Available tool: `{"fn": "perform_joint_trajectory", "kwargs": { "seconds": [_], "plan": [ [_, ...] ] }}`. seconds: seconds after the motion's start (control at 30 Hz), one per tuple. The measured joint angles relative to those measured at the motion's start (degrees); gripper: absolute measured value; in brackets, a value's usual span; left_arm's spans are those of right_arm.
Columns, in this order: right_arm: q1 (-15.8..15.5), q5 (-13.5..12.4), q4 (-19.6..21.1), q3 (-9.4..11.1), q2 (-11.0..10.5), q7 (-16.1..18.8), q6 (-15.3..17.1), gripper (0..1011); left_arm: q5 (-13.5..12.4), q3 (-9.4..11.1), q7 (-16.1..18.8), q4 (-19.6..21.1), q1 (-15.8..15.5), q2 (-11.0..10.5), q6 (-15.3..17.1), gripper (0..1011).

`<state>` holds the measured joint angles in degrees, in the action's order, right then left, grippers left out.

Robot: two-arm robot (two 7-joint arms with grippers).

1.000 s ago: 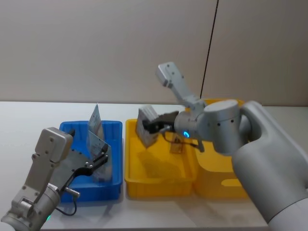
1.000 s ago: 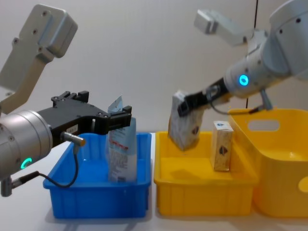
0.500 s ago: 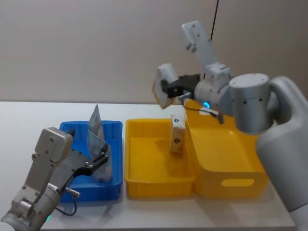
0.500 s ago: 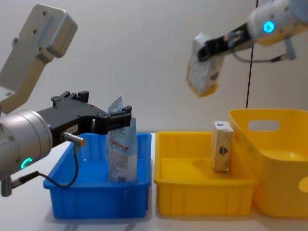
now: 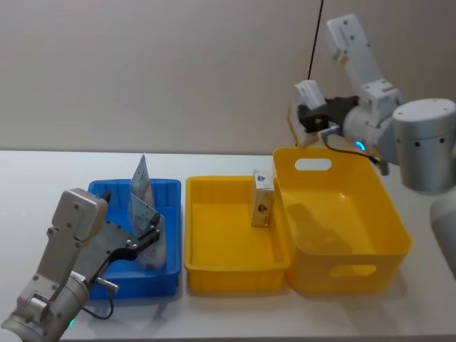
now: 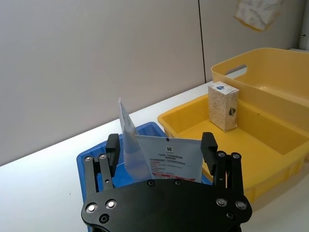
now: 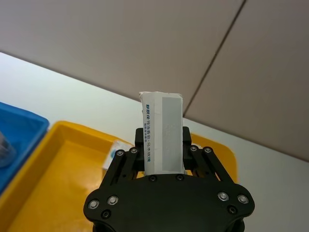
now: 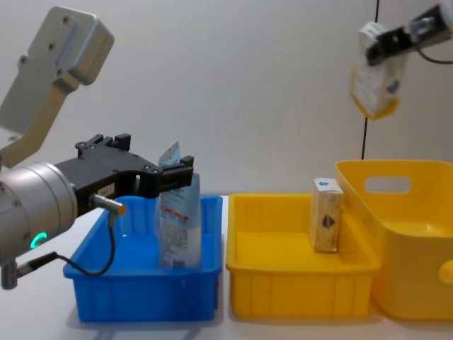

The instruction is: Bimanual collaborative sorting of washing and personal care products

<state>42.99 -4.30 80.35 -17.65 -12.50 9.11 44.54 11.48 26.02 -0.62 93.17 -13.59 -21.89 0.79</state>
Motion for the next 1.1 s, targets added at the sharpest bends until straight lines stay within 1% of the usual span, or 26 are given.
{"fn": "perform_joint_trajectory", "kwargs": {
  "seconds": [0.13, 0.4, 0.63, 1.1],
  "plan": [
    [-1.1, 0.5, 0.9, 0.9, -1.5, -0.3, 2.0, 363, 0.0, 0.0, 0.0, 0.0, 0.0, 0.0, 0.0, 1001],
    [-2.6, 0.7, 1.1, 1.9, -2.7, -0.3, 4.3, 363, 0.0, 0.0, 0.0, 0.0, 0.0, 0.0, 0.0, 1001],
    [-3.3, 0.7, 0.2, 2.3, -2.8, 0.0, 5.0, 363, 0.0, 0.0, 0.0, 0.0, 0.0, 0.0, 0.0, 1001],
    [-3.3, 1.1, -1.4, 2.9, -2.3, 0.4, 5.3, 363, 0.0, 0.0, 0.0, 0.0, 0.0, 0.0, 0.0, 1001]
  ]
}}
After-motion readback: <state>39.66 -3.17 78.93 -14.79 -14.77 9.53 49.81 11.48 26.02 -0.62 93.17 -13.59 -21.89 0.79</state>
